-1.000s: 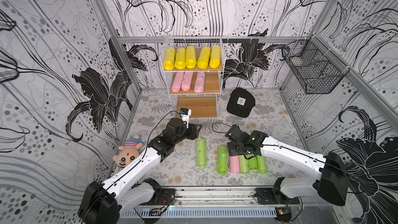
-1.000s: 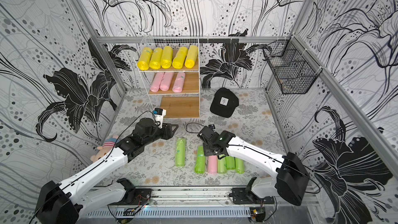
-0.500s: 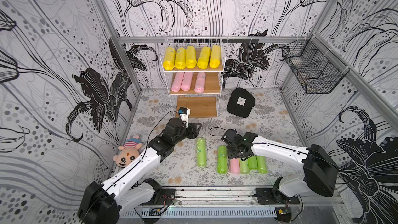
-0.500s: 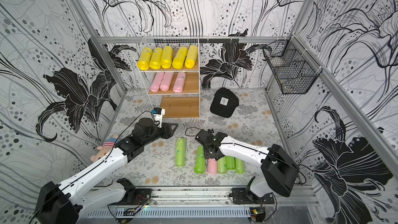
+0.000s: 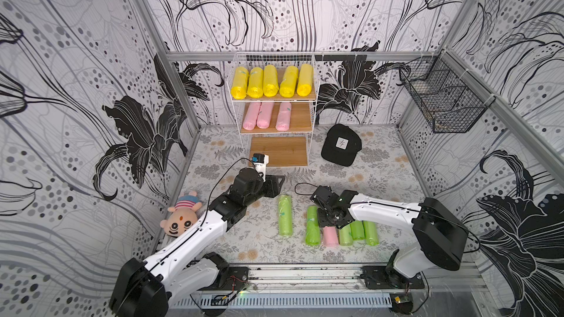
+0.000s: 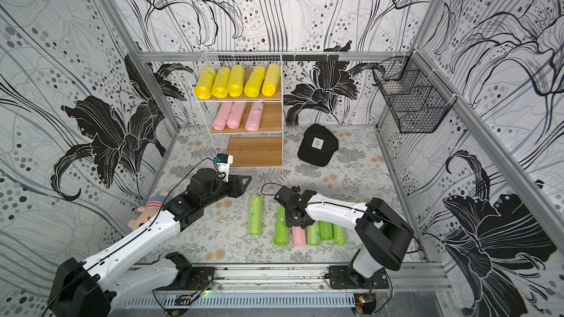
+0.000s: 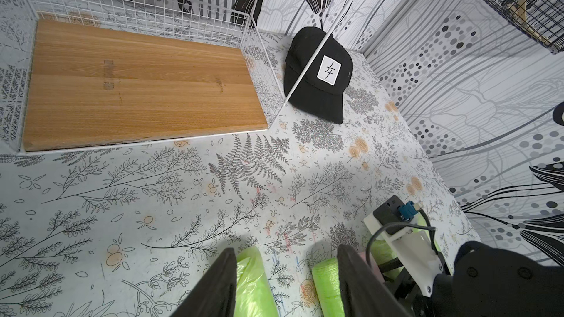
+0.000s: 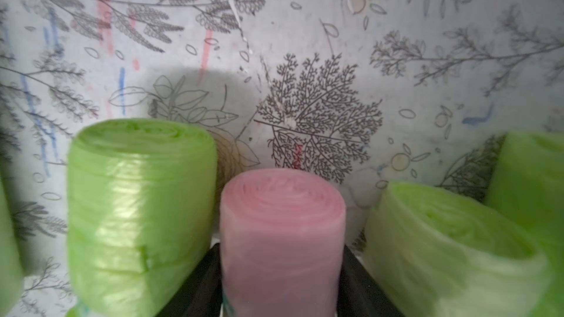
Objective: Sort the rolls of trash bags by color and place them on the shelf
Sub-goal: Pick up the roll of trash bags from the center of the board.
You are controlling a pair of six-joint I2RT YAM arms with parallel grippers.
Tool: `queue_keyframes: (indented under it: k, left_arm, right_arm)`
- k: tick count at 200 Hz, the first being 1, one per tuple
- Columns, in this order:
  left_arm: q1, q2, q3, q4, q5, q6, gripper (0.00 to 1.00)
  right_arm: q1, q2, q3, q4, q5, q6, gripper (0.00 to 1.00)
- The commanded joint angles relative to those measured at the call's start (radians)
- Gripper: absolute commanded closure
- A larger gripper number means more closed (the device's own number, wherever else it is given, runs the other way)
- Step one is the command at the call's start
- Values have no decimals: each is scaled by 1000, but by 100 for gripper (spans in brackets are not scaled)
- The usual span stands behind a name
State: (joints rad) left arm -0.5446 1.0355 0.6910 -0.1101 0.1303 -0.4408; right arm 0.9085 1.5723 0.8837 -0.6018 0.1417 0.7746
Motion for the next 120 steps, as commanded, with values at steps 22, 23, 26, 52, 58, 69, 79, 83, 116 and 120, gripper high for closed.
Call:
queue_keyframes:
  k: [22,23,26,52,58,69,79,83,116,120]
  left_arm:
    - [-5,-36,3,15,-26,0,44]
    - [-5,-36,3,14,-26,0,44]
    - [-5,-36,2,15,-26,1,44]
    - [-5,-33,-5,14,-34,1,45]
    - [-5,-32,-5,14,-33,-2,44]
    - [-5,-30,-5,14,-32,-5,44]
    - [-5,-31,-5,17,-31,-10,44]
    - [-5,-32,-5,18,-30,-12,44]
    - [-5,-42,-4,41,-21,-30,44]
    - [-5,-44,-2,42,-21,-32,44]
  right_arm:
    - [1,70,18,-27,52,-5,38]
    - [1,71,17,-25,52,-6,38]
    - [1,74,18,-20,50,-5,39]
    - [1,49,1,22,55,11,48]
    - [0,34,-5,30,64,18,50]
    - [0,-1,-13,39,88,31,53]
    - [-2,-41,-17,50,110,36,56]
    - [-3,-57,-21,54,123,43,57]
    - [-10,-249,-31,114,211,47,62]
    - [-10,-273,-26,121,222,44,62]
